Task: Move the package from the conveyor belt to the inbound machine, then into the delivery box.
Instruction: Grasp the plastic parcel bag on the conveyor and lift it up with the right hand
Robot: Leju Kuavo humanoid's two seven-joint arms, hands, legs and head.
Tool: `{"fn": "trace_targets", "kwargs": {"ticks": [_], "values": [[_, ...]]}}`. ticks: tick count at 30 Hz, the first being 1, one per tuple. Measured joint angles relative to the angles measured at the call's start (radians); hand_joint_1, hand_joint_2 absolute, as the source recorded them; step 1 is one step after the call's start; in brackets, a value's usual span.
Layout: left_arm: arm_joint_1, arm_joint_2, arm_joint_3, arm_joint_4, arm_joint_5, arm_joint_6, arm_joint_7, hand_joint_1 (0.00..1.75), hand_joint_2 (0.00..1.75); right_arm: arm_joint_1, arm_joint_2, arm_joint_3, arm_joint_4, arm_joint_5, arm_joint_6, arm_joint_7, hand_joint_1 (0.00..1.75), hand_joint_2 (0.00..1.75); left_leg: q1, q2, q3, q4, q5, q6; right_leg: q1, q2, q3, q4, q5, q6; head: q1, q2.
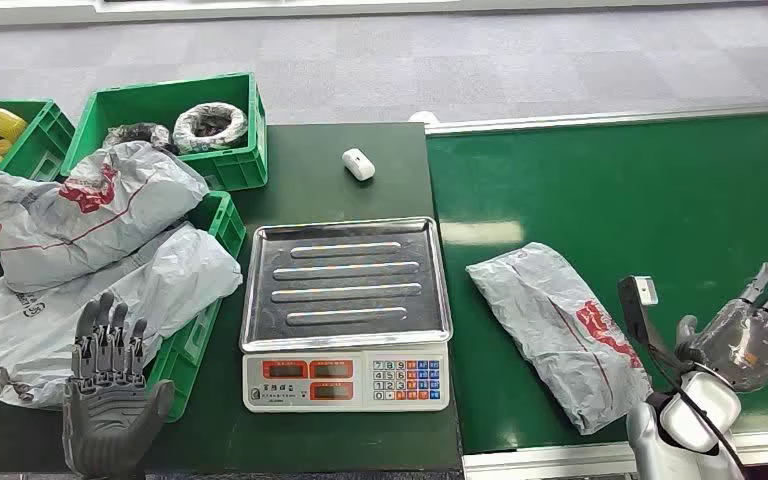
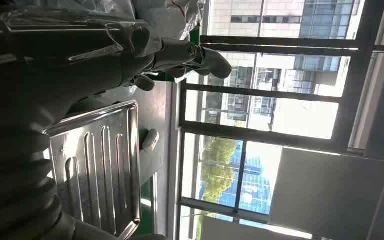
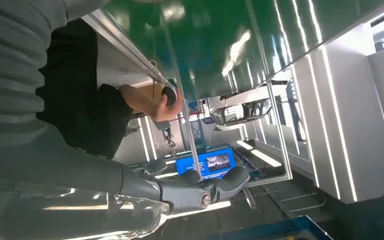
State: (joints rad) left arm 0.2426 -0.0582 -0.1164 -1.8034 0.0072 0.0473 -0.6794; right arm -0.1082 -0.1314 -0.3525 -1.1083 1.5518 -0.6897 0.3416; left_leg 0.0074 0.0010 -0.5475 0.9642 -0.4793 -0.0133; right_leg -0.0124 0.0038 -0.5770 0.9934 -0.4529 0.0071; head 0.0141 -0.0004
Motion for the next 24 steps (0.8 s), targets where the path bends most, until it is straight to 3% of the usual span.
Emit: {"fn": "trace_targets", "kwargs": {"ticks": [11, 14, 19, 24], "values": [[0.0, 0.004, 0.0, 0.009, 0.0, 0.0, 0.0, 0.0, 1.75, -0.013, -0.016, 0.0, 0.055, 0.0, 0.0, 0.0, 0.0, 1.75, 0.0, 0.0, 0.0, 0.0, 0.0, 0.0, 0.0, 0.0, 0.0, 0.0, 0.0, 0.0, 0.0, 0.0], [0.0, 0.005, 0.0, 0.009, 0.001, 0.006, -0.005, 0.0, 1.75, -0.018, -0.014, -0.001, 0.064, -0.001, 0.038, -0.011, 0.0, 1.75, 0.0, 0.0, -0.001, 0.0, 0.0, 0.0, 0.0, 0.0, 0.0, 0.0, 0.0, 0.0, 0.0, 0.0], [0.014, 0.009, 0.002, 0.009, 0.002, 0.027, -0.017, 0.0, 1.75, -0.034, 0.013, -0.002, 0.072, -0.03, 0.296, -0.054, 0.0, 1.75, 0.0, 0.0, -0.001, 0.0, 0.0, 0.0, 0.0, 0.0, 0.0, 0.0, 0.0, 0.0, 0.0, 0.0], [0.026, 0.011, 0.021, 0.006, 0.001, 0.027, -0.018, 0.0, 1.75, -0.036, 0.045, 0.033, 0.043, -0.245, 0.602, -0.19, 0.0, 1.75, 0.001, 0.0, -0.001, 0.0, 0.0, 0.0, 0.001, 0.0, 0.0, 0.001, 0.0, 0.0, 0.0, 0.0]]}}
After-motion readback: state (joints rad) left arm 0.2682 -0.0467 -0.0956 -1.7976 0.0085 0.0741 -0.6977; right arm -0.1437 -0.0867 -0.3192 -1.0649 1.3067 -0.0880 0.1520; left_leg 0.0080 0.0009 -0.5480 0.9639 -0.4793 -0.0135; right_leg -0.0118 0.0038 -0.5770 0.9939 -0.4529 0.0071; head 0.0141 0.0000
